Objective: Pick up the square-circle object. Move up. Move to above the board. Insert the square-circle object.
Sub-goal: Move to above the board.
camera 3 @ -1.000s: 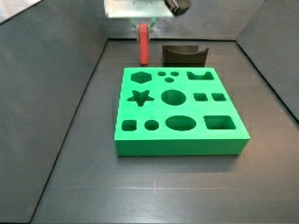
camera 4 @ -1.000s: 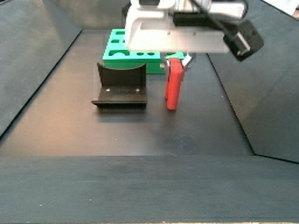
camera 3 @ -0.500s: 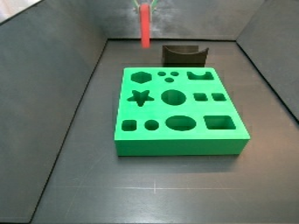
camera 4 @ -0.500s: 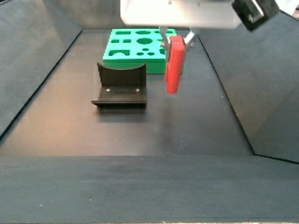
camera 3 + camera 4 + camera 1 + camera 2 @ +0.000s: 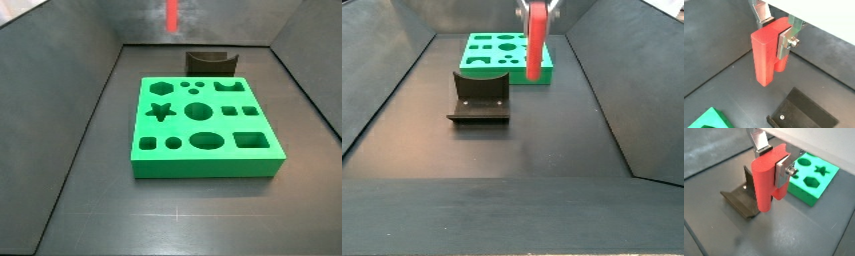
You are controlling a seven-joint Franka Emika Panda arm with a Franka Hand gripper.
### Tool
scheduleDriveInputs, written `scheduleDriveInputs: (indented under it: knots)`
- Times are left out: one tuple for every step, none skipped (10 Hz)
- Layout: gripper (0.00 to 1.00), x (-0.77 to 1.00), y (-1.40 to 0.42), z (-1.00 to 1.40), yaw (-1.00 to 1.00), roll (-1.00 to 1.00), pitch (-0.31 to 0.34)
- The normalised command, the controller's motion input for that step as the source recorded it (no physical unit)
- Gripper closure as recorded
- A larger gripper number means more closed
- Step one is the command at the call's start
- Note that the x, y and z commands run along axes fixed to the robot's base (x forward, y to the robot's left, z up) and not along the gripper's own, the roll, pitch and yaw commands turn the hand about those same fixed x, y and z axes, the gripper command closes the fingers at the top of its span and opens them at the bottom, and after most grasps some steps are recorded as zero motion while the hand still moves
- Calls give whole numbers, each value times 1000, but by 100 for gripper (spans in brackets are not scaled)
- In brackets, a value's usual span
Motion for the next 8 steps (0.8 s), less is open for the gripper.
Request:
scheduleDriveInputs:
  knots:
    - [100, 148, -6, 1000, -45, -120, 69]
    - [100, 141, -3, 1000, -39, -106, 74]
    - [100, 135, 1, 1000, -33, -91, 76]
    - [100, 123, 5, 1000, -25, -73, 80]
    - [100, 114, 8, 1000, -20, -61, 83]
    - [100, 102, 10, 937, -16, -54, 85]
    - [100, 54, 10, 647, -8, -36, 91]
    - [100, 31, 11, 480, -2, -27, 91]
